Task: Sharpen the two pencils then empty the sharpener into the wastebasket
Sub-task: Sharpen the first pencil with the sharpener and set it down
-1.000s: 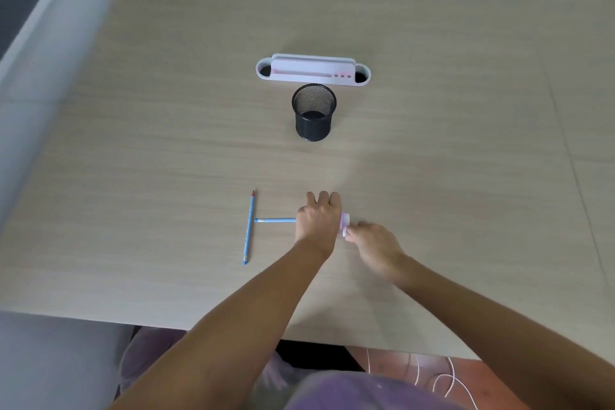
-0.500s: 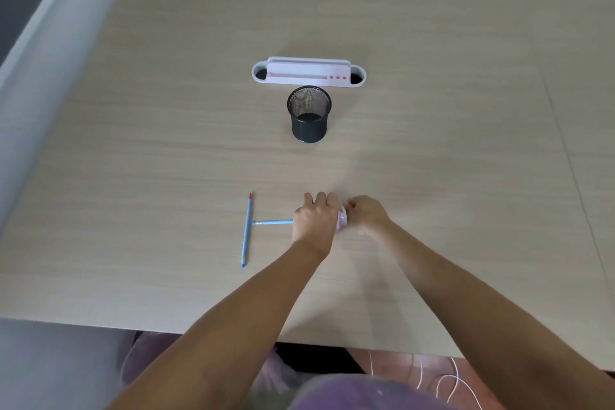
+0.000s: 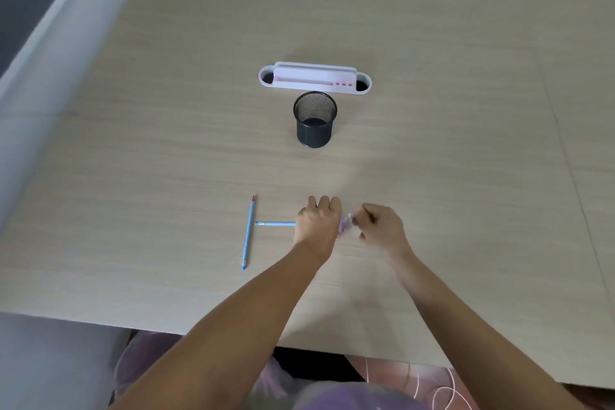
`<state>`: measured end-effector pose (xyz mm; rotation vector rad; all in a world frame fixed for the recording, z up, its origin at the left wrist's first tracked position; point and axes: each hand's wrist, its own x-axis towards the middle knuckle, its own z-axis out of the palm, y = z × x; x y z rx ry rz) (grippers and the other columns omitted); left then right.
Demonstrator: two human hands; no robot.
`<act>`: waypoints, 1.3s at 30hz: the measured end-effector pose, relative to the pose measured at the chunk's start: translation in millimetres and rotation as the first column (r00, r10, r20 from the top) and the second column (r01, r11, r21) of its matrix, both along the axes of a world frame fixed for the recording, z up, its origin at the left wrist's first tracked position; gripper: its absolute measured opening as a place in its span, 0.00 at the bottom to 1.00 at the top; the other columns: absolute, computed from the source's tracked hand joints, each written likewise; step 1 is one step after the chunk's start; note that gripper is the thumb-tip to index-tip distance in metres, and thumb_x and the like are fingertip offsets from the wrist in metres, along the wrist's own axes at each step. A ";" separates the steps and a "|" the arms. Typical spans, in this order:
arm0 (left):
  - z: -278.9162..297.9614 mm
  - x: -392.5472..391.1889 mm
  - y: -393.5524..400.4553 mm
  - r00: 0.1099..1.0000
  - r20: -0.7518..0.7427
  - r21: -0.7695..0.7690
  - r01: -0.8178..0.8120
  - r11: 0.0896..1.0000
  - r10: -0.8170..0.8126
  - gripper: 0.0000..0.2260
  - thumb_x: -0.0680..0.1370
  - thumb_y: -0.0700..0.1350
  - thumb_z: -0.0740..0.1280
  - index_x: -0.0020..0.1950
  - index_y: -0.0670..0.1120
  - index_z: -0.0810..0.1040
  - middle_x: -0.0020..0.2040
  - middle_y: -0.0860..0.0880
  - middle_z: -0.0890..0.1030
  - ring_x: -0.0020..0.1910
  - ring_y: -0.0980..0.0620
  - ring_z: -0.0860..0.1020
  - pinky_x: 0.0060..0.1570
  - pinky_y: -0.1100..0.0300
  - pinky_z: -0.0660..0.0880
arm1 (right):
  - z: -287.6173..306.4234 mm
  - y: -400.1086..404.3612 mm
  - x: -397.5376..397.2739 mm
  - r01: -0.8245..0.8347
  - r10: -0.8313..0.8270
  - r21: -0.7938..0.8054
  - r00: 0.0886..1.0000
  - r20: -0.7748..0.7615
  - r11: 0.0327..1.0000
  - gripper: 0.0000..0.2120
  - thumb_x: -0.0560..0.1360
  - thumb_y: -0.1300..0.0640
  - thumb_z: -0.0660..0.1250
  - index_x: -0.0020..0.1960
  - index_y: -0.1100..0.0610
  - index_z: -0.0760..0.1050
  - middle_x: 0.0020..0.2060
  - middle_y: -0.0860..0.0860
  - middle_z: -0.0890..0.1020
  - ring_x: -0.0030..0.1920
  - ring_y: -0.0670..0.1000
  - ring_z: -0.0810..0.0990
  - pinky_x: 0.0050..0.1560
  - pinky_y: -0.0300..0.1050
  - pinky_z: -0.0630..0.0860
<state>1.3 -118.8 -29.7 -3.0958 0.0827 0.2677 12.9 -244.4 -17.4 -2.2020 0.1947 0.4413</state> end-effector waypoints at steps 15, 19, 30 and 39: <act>1.7 1.3 -6.8 0.998 0.052 -0.020 -0.040 0.999 0.041 0.21 0.40 0.38 0.78 0.27 0.50 0.74 0.23 0.54 0.72 0.23 0.54 0.72 0.17 0.70 0.62 | -61.3 -6.5 -54.4 -0.169 0.271 -0.332 0.918 0.289 0.928 0.06 0.74 0.68 0.67 0.42 0.60 0.79 0.35 0.56 0.78 0.36 0.58 0.75 0.36 0.45 0.72; -2.3 3.0 -5.0 0.999 0.045 -0.025 -0.012 1.000 0.013 0.22 0.41 0.37 0.76 0.29 0.49 0.74 0.24 0.54 0.73 0.24 0.54 0.72 0.18 0.69 0.60 | -39.8 -13.9 -62.5 -0.213 0.258 -0.195 0.935 0.243 0.957 0.06 0.78 0.64 0.62 0.44 0.60 0.76 0.36 0.51 0.75 0.34 0.50 0.72 0.37 0.34 0.63; -1.9 0.9 -1.2 0.997 -0.007 -0.021 0.081 0.997 -0.081 0.19 0.48 0.43 0.77 0.37 0.52 0.78 0.30 0.54 0.77 0.30 0.54 0.76 0.20 0.68 0.63 | -47.4 8.7 21.3 0.125 -0.119 -0.058 0.989 0.090 0.990 0.09 0.74 0.58 0.64 0.40 0.54 0.83 0.42 0.57 0.83 0.43 0.56 0.81 0.46 0.49 0.76; -0.9 3.6 -4.5 0.998 0.064 -0.013 0.028 1.000 -0.027 0.21 0.41 0.36 0.75 0.30 0.50 0.75 0.25 0.54 0.73 0.24 0.52 0.73 0.17 0.70 0.64 | -52.8 15.4 -80.3 0.143 -0.118 -0.116 0.973 0.196 0.983 0.13 0.80 0.63 0.56 0.38 0.56 0.72 0.35 0.54 0.81 0.35 0.55 0.74 0.40 0.47 0.70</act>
